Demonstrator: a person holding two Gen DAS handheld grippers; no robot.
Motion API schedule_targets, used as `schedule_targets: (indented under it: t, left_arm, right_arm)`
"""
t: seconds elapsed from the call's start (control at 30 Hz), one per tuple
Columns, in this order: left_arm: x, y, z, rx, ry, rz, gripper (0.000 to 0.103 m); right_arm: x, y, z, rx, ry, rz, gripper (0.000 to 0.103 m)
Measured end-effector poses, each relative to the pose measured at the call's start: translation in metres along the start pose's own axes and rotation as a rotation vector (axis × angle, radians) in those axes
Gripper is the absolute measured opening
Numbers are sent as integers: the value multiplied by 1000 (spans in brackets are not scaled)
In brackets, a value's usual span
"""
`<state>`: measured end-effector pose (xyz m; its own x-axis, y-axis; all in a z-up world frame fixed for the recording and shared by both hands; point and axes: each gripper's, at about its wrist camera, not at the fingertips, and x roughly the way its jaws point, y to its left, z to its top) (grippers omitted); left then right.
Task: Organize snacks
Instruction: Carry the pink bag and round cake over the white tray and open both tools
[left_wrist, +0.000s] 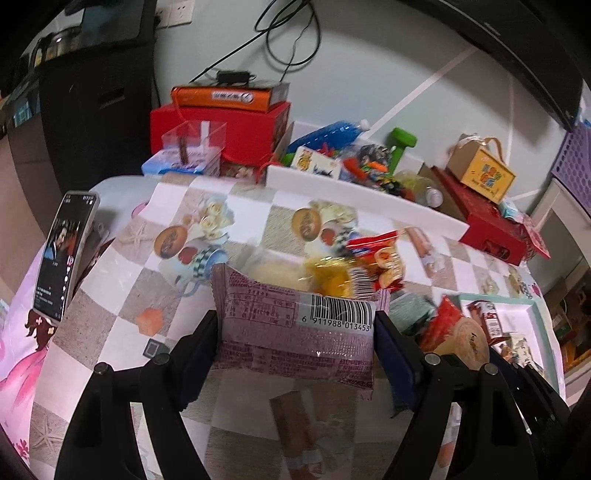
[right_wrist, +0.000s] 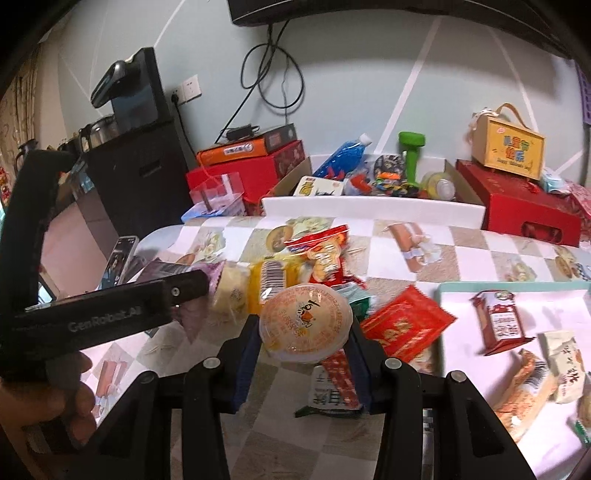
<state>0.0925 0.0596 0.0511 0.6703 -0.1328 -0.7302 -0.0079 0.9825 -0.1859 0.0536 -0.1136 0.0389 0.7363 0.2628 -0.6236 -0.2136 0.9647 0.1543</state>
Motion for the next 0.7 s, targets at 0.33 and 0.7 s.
schedule_targets:
  t: [0.33,0.7]
  left_arm:
    - [-7,-44,2,72,-25,-65,82]
    - [-5,-109,-4,177,-18,-171,81]
  right_arm:
    - [-18,-55,2,98,-25,-106,48]
    - [-50,-134,-5,233,-59,-273,47]
